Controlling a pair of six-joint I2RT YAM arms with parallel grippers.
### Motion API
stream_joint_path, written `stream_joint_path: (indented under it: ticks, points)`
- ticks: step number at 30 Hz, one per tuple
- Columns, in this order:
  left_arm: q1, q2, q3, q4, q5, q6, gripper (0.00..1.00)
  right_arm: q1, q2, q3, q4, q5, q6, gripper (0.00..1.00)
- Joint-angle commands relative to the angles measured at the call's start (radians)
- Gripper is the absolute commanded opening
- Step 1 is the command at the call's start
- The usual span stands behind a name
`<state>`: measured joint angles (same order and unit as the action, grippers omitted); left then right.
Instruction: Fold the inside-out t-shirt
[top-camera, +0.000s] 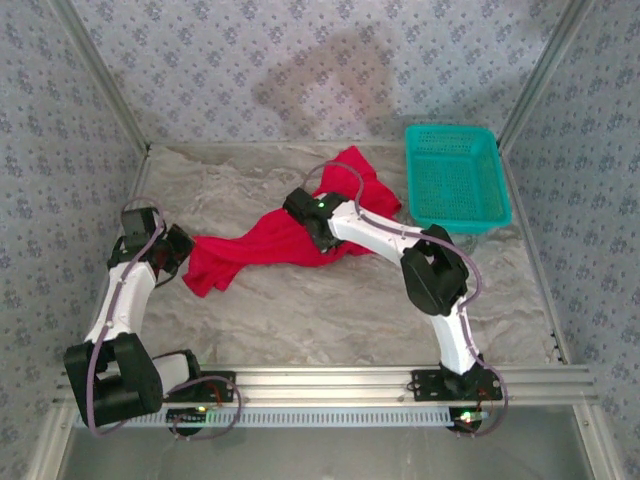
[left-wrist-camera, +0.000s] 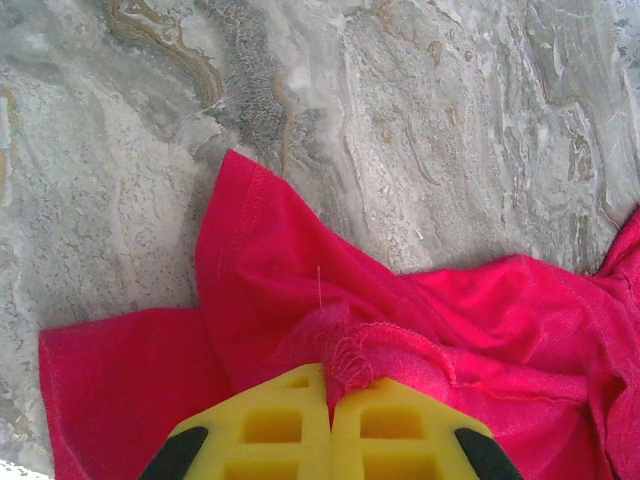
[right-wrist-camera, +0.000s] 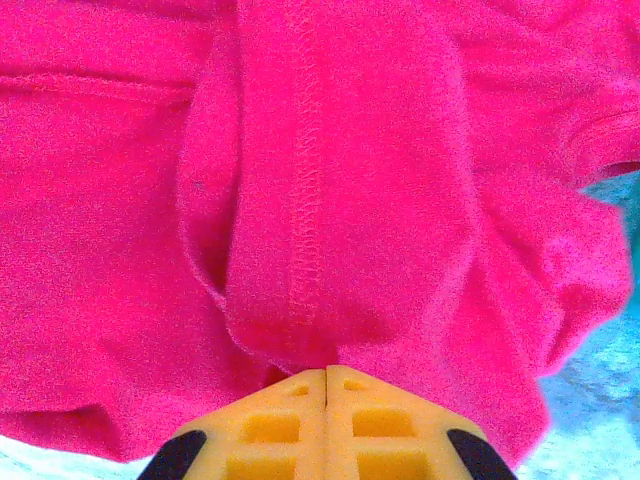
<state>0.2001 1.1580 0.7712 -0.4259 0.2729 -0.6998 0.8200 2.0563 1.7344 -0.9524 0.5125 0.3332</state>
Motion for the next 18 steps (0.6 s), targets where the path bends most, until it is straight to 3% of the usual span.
stream_joint_path:
  ticks: [1,6,11,18]
  points:
    - [-0.006,0.005,0.089,-0.024,-0.001,0.022,0.00,-0.022,-0.098,0.102,-0.085,0.111,-0.055,0.00]
    - [-0.007,0.019,0.227,-0.077,0.000,0.031,0.00,-0.101,-0.215,0.206,-0.034,0.065,-0.135,0.00]
    - [-0.007,0.043,0.368,-0.121,0.009,0.027,0.00,-0.238,-0.320,0.249,0.063,-0.263,-0.119,0.00]
    - [-0.006,0.089,0.558,-0.126,0.063,-0.015,0.00,-0.377,-0.340,0.327,0.172,-0.491,-0.004,0.00]
